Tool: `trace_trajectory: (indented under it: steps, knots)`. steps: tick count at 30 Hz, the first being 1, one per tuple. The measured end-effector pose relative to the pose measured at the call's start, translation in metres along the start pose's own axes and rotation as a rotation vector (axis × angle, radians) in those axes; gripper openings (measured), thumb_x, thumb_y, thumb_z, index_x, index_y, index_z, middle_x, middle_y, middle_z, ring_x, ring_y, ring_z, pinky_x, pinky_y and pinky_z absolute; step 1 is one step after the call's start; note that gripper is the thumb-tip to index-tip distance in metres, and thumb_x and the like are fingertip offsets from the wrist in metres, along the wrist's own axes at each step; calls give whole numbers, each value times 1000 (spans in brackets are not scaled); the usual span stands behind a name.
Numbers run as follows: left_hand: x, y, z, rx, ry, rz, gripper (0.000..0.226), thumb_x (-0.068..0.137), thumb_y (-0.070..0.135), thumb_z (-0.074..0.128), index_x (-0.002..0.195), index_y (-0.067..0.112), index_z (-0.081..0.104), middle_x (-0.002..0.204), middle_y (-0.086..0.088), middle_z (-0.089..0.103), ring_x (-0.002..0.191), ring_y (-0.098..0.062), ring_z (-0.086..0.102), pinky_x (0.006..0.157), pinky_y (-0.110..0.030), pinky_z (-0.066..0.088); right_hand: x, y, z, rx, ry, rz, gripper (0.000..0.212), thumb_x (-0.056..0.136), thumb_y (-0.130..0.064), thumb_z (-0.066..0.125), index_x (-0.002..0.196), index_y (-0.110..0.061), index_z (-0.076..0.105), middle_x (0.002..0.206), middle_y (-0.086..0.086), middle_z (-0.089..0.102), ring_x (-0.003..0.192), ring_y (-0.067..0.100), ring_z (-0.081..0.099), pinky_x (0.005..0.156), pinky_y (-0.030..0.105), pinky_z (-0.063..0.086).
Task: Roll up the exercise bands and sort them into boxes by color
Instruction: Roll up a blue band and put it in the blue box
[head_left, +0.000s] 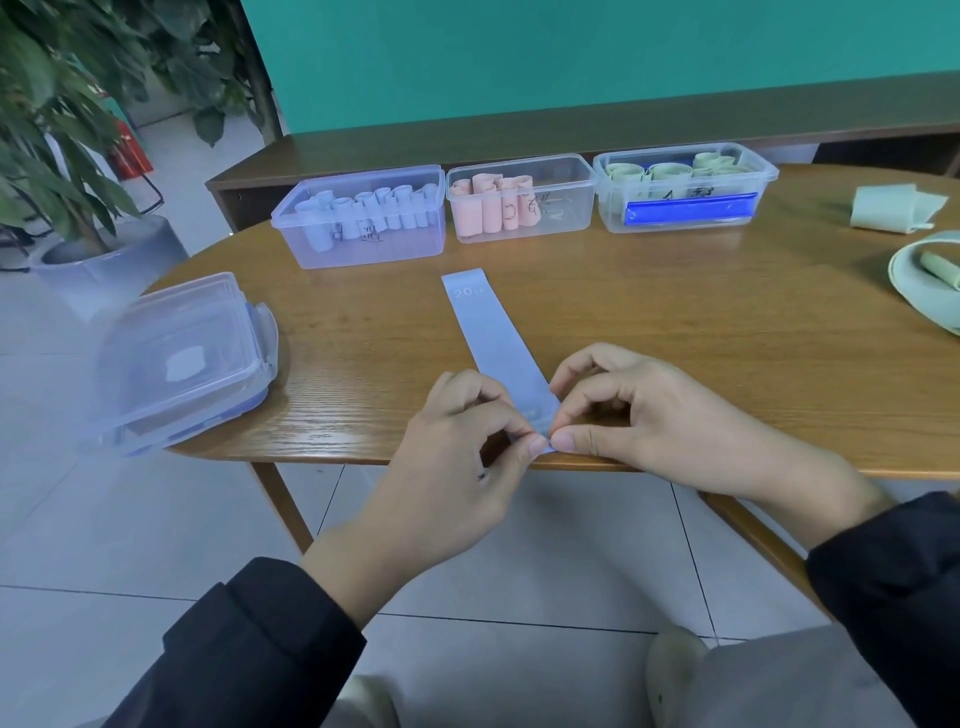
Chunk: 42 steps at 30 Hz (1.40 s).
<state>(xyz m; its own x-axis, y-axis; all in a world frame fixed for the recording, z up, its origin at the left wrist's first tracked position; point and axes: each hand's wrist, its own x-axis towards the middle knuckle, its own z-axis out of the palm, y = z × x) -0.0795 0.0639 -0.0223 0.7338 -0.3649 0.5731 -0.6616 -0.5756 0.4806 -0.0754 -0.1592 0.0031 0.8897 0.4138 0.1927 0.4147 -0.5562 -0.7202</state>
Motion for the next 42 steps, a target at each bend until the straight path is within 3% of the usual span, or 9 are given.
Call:
trace_trajectory:
  steps: [4, 10, 14, 19, 30, 32, 36, 39, 42]
  knots:
    - [-1, 1, 1, 4, 15, 6, 9, 87, 21, 74, 81, 16, 70, 99, 7, 53, 90, -6, 54, 77, -5, 36, 4, -1, 0, 10, 17, 44, 11, 82, -31, 83, 78, -31, 73, 108, -15, 57, 94, 10, 60, 81, 17, 44]
    - [0, 2, 3, -25, 16, 3, 8, 88, 12, 76, 88, 18, 71, 97, 8, 56, 86, -3, 55, 69, -15, 43, 9, -1, -1, -4, 24, 88, 16, 80, -34, 84, 78, -30, 69, 103, -8, 60, 88, 9, 57, 84, 31, 50]
    - [-2, 0, 4, 15, 9, 55, 5, 92, 14, 72, 90, 19, 72, 89, 20, 55, 83, -7, 52, 75, -7, 36, 10, -2, -1, -48, 25, 115, 17, 80, -37, 82, 79, -30, 67, 99, -8, 59, 84, 6, 55, 78, 24, 47]
    - [-6, -5, 7, 56, 47, 118, 13, 95, 24, 69, 95, 13, 77, 89, 5, 63, 83, -12, 53, 77, -7, 37, 10, -2, 2, -103, 61, 118, 17, 83, -39, 80, 80, -33, 65, 95, -8, 59, 84, 6, 55, 72, 17, 41]
    - [-2, -6, 11, 119, 125, 84, 10, 93, 19, 70, 93, 13, 78, 86, 4, 63, 82, -11, 51, 79, -8, 36, 13, -4, 10, -142, 188, 133, 16, 88, -36, 74, 81, -26, 64, 89, -8, 60, 76, 6, 55, 66, 14, 39]
    - [-1, -5, 11, 118, 119, 46, 9, 92, 21, 71, 91, 16, 78, 87, 5, 61, 82, -13, 54, 77, -9, 38, 15, -2, 13, -169, 215, 145, 17, 88, -38, 73, 80, -27, 62, 88, -9, 59, 72, 6, 55, 66, 17, 40]
    - [3, 1, 9, 35, 94, -113, 6, 91, 21, 74, 96, 23, 72, 93, 16, 53, 86, -7, 56, 76, -13, 42, 21, -2, 19, -251, 263, 170, 18, 88, -43, 68, 81, -31, 58, 85, -13, 54, 70, 3, 53, 70, 36, 49]
    - [7, 3, 12, 50, 89, -158, 10, 94, 19, 68, 103, 22, 66, 92, 17, 54, 89, -8, 54, 78, -26, 48, 25, -5, 21, -327, 281, 212, 16, 92, -43, 64, 87, -30, 56, 88, -14, 53, 72, 2, 50, 63, 30, 40]
    - [13, 3, 18, 124, 106, -214, 14, 95, 19, 62, 109, 21, 61, 94, 10, 59, 93, -17, 54, 80, -44, 50, 31, -8, 22, -405, 293, 259, 16, 95, -46, 59, 93, -30, 55, 100, -13, 58, 87, 13, 57, 67, 32, 39]
